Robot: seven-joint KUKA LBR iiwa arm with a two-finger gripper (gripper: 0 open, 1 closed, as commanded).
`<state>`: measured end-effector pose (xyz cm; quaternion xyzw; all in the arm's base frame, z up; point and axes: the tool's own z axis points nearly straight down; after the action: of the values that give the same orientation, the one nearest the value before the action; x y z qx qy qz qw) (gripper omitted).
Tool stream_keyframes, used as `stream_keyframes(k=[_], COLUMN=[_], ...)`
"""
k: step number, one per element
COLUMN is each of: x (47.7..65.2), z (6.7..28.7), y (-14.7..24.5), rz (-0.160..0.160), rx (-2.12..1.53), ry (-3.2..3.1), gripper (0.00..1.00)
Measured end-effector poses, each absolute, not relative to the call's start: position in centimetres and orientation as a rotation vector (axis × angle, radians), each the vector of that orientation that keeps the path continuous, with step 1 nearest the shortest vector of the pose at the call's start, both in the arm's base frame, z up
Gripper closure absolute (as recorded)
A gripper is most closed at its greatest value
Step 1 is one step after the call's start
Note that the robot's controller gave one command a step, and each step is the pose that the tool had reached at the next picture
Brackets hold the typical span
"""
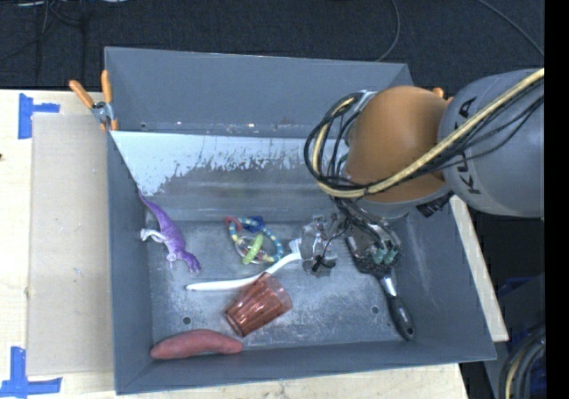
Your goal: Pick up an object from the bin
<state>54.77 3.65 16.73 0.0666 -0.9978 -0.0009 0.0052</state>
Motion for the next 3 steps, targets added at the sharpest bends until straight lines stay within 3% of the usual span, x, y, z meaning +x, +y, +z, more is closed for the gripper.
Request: stream_keyframes(k=[1, 2, 3], x=[58.4, 60.2, 59.3], z=[21.8, 22.6, 9.2], y=[3.3, 4.6, 7.7], rz=[-0.003, -0.004, -0.004], rx=[0.168, 0.282, 0.164], ry=[-3.133, -3.123, -3.125], gripper=[1.0, 1.0, 0.0])
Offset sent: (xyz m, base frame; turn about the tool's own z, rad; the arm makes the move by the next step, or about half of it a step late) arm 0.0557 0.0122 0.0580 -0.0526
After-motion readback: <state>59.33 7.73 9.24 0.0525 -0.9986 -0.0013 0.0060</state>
